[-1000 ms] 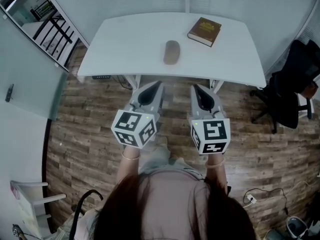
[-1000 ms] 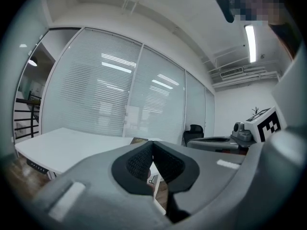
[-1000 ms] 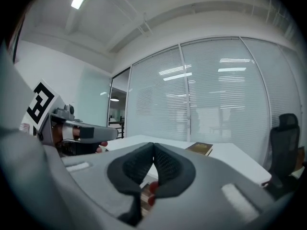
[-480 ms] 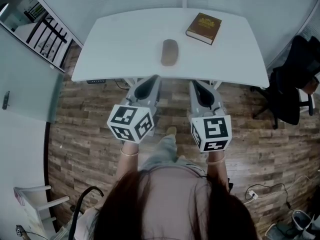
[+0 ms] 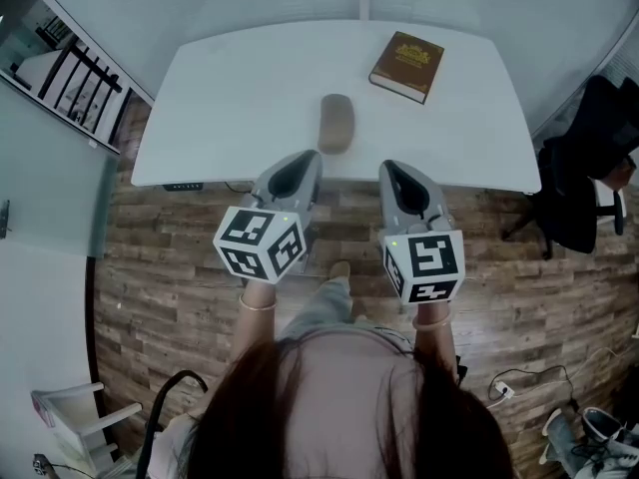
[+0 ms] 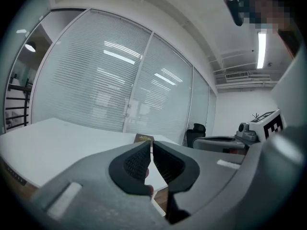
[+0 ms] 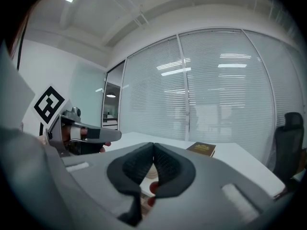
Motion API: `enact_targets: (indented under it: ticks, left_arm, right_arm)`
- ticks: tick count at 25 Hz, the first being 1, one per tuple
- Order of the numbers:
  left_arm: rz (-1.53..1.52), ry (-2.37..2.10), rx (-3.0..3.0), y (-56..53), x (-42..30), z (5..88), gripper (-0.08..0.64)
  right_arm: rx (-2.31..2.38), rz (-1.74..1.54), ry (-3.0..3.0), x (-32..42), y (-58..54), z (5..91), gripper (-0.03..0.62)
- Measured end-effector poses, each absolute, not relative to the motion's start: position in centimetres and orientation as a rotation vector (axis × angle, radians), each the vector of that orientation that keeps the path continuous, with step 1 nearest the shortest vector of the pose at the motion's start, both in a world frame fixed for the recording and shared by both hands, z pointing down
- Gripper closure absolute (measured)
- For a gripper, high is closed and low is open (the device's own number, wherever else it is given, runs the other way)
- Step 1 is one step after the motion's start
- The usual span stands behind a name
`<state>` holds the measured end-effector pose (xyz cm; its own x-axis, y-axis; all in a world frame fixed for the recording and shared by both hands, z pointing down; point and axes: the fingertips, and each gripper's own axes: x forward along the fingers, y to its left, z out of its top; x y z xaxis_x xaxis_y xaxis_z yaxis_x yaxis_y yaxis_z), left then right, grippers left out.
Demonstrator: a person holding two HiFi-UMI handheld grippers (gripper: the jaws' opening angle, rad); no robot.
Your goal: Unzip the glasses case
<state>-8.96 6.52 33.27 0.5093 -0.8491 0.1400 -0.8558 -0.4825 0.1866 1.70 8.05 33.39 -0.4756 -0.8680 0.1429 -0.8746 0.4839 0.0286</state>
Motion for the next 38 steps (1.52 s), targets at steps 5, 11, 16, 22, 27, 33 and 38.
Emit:
enact_targets:
  ticks: [5, 11, 16, 22, 27, 33, 38]
  left_arm:
    - [0.066, -1.424, 2.496, 3.3, -9.8, 34.2, 0.558]
    - [0.134, -1.356, 2.474, -0.1, -10.8, 35.9, 0.557]
    - [0.165, -1.288, 2.460, -2.8, -11.1, 37.5, 0.487]
    - [0.172, -1.269, 2.414, -5.5, -12.2, 39.0, 0.471]
    - [0.189, -1.231, 2.361, -6.9, -12.3, 40.6, 0.445]
    - [0.199, -1.205, 2.292, -9.4, -12.3, 42.7, 0.422]
    - [0.222, -1.165, 2.224, -10.8, -12.0, 44.3, 0.389]
  right_arm:
    - [1.529, 0.074, -2.565, 1.1, 4.9, 33.4, 0.589]
    - [1.548, 0.071, -2.544, 0.2, 1.2, 33.0, 0.589]
    - [1.563, 0.068, -2.514, -0.4, -1.8, 33.1, 0.589]
    - [1.567, 0.075, -2.479, -1.3, -3.8, 33.5, 0.589]
    - [1.559, 0.095, -2.459, -1.4, -5.0, 34.1, 0.589]
    - [1.518, 0.116, -2.466, -1.5, -7.8, 35.5, 0.589]
    - [1.475, 0.116, -2.478, -1.6, -9.8, 35.8, 0.589]
